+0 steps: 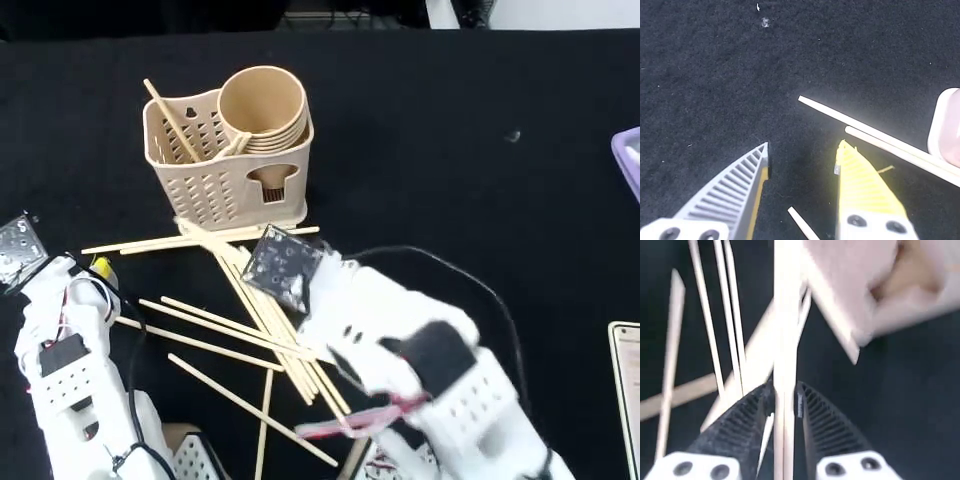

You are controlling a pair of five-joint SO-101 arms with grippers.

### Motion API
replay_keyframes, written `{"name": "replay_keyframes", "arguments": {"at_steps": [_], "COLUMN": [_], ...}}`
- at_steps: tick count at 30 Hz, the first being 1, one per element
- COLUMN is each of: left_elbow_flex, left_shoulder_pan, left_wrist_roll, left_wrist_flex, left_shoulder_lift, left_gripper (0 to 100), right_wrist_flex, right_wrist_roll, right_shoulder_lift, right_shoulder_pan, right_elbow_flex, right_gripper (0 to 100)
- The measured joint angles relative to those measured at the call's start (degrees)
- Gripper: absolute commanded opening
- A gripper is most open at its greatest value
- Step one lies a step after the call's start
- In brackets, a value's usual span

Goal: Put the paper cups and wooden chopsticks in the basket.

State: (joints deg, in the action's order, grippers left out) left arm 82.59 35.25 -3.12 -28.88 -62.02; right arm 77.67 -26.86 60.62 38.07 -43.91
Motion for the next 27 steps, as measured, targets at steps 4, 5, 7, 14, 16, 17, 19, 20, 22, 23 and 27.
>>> {"name": "replay_keyframes", "arguments": {"at_steps": [4,5,7,14,16,17,19,20,22,23,27], "left_elbow_flex": [0.0,0.0,0.0,0.0,0.0,0.0,0.0,0.0,0.0,0.0,0.0], "left_shoulder_pan": [0.0,0.0,0.0,0.0,0.0,0.0,0.0,0.0,0.0,0.0,0.0], "left_wrist_roll": [0.0,0.0,0.0,0.0,0.0,0.0,0.0,0.0,0.0,0.0,0.0], "left_wrist_flex": [0.0,0.0,0.0,0.0,0.0,0.0,0.0,0.0,0.0,0.0,0.0], "left_shoulder_lift": [0.0,0.0,0.0,0.0,0.0,0.0,0.0,0.0,0.0,0.0,0.0], "left_gripper": [22,22,22,22,22,22,22,22,22,22,22], "right_wrist_flex": [-9.14,-13.19,-22.86,-63.47,-71.12,-73.93,-77.8,-79.47,-81.93,-82.9,-86.15], "right_wrist_roll": [7.65,9.41,12.66,23.38,24.62,24.97,25.05,25.05,25.14,25.14,25.14], "right_shoulder_lift": [2.11,2.2,2.2,-1.76,-6.07,-8.7,-14.42,-17.41,-23.74,-27.08,-40.53], "right_shoulder_pan": [2.9,2.99,3.16,3.43,3.43,3.43,3.43,3.43,3.43,3.43,3.43], "right_elbow_flex": [3.87,3.87,3.43,-1.32,-1.23,-0.7,1.85,3.6,7.12,9.05,15.65], "right_gripper": [1.1,1.1,1.1,1.1,1.1,1.1,1.1,1.1,1.1,1.1,1.1]}}
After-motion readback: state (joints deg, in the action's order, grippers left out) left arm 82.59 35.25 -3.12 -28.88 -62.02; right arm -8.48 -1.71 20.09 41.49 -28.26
